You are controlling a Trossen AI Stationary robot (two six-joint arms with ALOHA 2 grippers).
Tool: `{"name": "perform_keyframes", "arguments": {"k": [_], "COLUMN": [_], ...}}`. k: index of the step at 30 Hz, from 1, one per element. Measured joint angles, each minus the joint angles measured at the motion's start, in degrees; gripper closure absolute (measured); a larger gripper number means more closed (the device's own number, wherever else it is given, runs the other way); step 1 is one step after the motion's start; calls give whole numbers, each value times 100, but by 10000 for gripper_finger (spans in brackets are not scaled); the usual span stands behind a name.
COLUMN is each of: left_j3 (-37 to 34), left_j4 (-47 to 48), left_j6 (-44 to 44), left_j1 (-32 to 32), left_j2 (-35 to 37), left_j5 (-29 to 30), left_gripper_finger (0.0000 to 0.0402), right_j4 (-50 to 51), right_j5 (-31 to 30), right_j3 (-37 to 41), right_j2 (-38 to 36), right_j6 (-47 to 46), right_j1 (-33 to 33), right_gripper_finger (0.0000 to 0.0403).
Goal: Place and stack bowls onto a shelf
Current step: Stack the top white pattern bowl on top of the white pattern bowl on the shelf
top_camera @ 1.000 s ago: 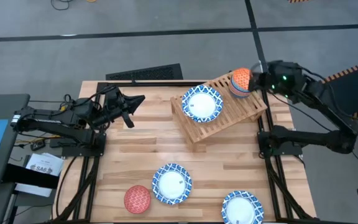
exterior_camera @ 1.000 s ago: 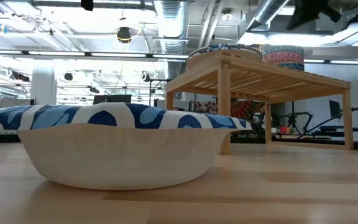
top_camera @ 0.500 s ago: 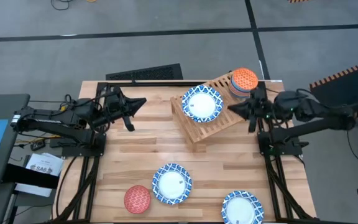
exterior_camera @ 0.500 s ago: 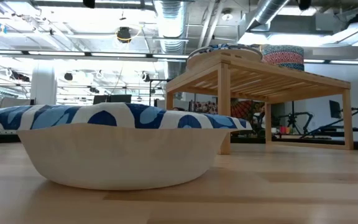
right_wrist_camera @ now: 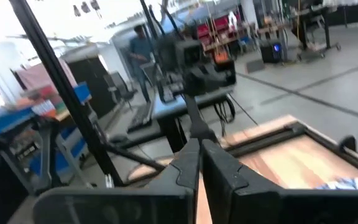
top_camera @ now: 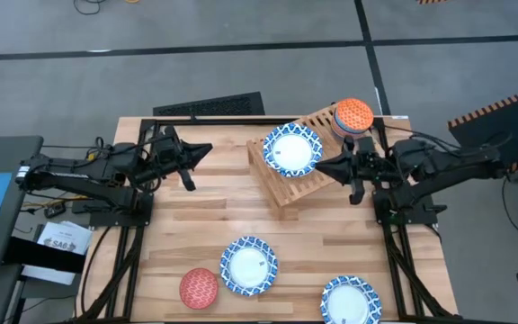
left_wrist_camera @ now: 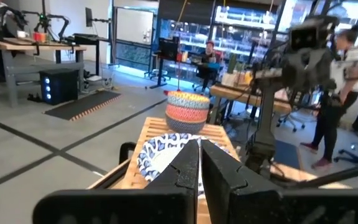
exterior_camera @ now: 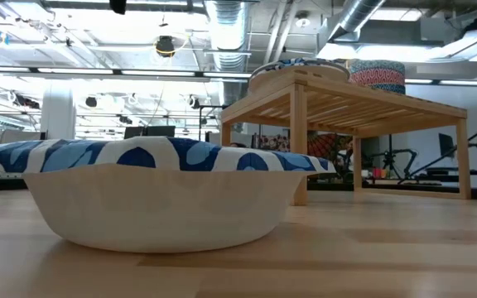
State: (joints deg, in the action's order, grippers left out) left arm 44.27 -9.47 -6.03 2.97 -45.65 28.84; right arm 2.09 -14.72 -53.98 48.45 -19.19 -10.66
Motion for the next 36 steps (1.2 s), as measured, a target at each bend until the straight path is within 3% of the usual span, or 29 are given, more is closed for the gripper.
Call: {"name": "perform_keyframes", "arguments": {"k": [4,7,11,16,21,24,29,32,36], "left_j3": [0,18,378,1037,1225,1226,1226,1226,1226], "left_j4": [12,156,1236,2615,2787,2861,3153,3400,3612], "left_j6": [156,181,-234,-759,-1220,-1433,-2087,-2904,-4044], "left_j1": [36,88,205,414,751,1040,1477,1622,1661], "left_j2": [0,0,-50,-227,-435,-712,-1478,-2046,-2788], "left_j5": [-88,-489,-925,-1648,-2508,-2587,-2091,-1954,-2330], "left_gripper_finger": [384,356,299,218,162,153,152,152,152], "right_j4": [-486,-699,-691,-299,541,1078,1481,1828,2393], "right_j5": [-4,-52,-98,-234,-214,-212,-210,-210,-212], "right_j3": [-1,-4,-142,-717,-1476,-1816,-1967,-1967,-1968], "right_j2": [140,242,470,894,1368,1511,1540,1519,1444], "right_j6": [22,21,-261,-322,-298,-296,-322,-326,-425], "right_j1": [20,24,17,-120,-425,-660,-1023,-1222,-1566], "right_gripper_finger": [348,347,335,289,233,213,204,207,213]}}
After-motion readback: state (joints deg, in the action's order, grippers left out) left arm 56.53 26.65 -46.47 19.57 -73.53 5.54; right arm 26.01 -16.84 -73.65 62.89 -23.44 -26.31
